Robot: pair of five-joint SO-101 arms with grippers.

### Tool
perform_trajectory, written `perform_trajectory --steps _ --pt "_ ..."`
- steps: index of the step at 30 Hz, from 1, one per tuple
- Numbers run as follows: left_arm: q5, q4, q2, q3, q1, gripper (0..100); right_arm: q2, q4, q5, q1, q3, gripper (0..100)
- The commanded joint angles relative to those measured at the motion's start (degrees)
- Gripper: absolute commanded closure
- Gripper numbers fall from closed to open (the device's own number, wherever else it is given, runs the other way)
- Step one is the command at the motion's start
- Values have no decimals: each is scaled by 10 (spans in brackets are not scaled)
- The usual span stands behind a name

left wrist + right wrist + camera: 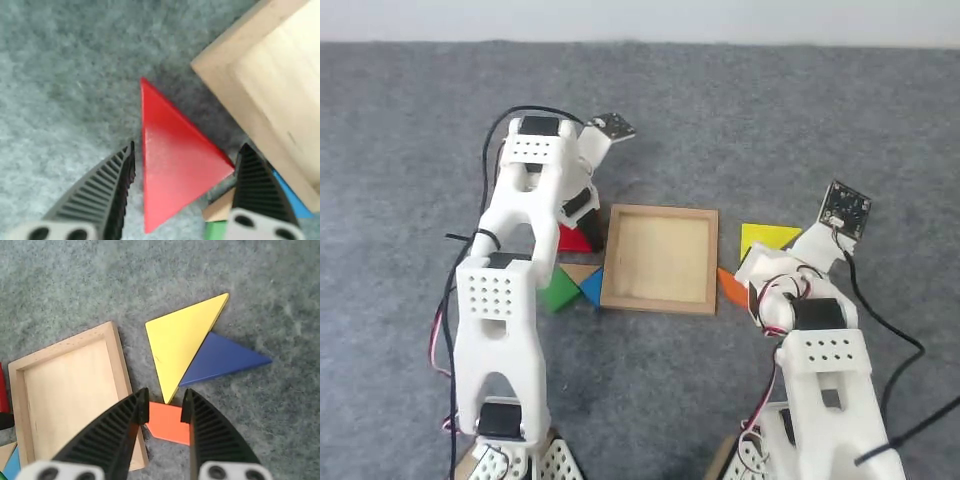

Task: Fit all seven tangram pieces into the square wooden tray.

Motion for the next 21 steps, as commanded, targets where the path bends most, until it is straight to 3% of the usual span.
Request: perform_trajectory --steps 1,8,17,21 --pt "10 -5 -7 -9 2 696 -21 -12 6 0 -3 872" --pt "-38 7 -3 -8 2 695 -21 -11 6 0 -3 872" --pt "-45 7 -1 -8 -1 676 -21 -10 6 0 -3 872" --pt "-105 31 -1 -6 1 657 -21 -9 6 0 -3 872"
